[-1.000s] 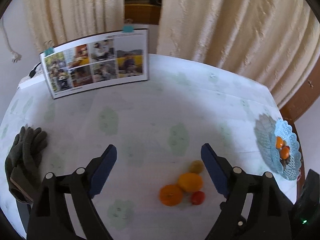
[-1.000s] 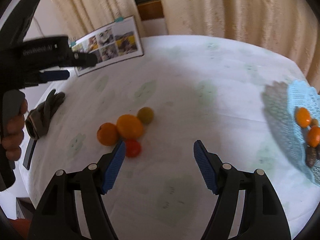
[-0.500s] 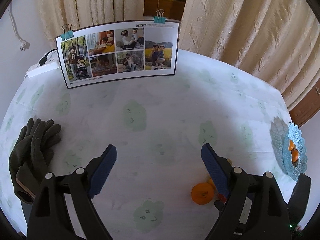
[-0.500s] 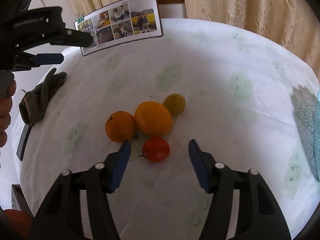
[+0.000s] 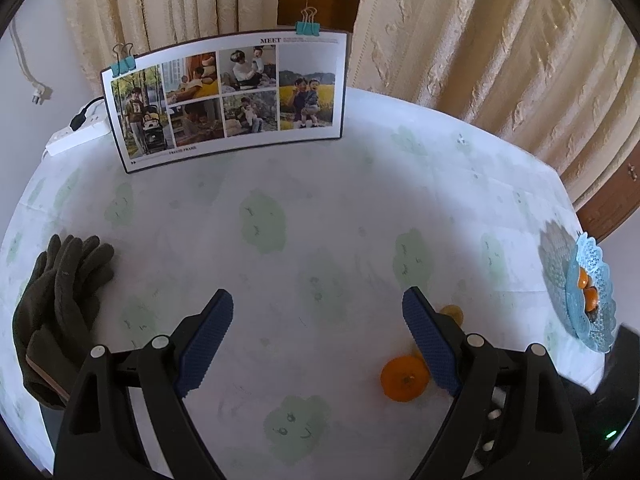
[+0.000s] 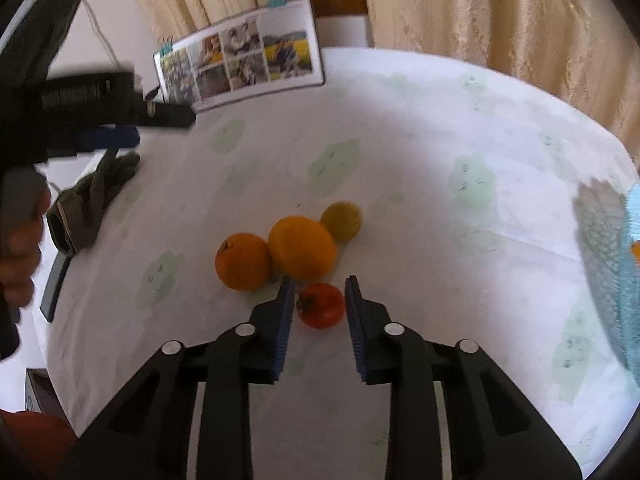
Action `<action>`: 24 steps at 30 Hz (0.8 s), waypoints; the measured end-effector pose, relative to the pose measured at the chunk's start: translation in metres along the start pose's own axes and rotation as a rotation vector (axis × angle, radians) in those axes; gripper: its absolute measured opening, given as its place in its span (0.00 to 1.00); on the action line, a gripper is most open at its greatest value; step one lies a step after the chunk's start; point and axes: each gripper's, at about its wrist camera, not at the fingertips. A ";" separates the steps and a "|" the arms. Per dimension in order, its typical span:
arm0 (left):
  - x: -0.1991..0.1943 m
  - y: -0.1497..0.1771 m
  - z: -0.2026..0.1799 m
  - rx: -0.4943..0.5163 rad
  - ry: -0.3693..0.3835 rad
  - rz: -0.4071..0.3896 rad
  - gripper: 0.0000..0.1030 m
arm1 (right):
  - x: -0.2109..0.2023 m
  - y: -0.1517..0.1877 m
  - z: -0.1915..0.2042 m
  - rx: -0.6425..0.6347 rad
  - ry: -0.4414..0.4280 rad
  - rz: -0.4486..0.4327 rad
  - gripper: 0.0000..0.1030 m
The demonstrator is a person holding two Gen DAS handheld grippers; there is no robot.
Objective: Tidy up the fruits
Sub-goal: 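Grasp a red tomato with the right tool while the left tool approaches the remaining oranges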
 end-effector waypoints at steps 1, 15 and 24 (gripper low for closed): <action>0.000 0.002 -0.003 0.005 0.002 0.003 0.84 | -0.004 -0.001 -0.003 0.006 0.001 -0.008 0.25; -0.001 0.026 -0.025 0.048 -0.002 0.035 0.84 | -0.014 0.002 -0.032 0.107 -0.036 -0.021 0.50; -0.007 0.041 -0.024 0.041 -0.020 0.045 0.84 | 0.024 0.002 -0.013 0.003 0.001 0.025 0.26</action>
Point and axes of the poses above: each gripper's, at about its wrist camera, not at the fingertips, and x roughly the way its jaws point, z to its left, y to its underside, and after that the axes turned 6 degrees about x, right-handed
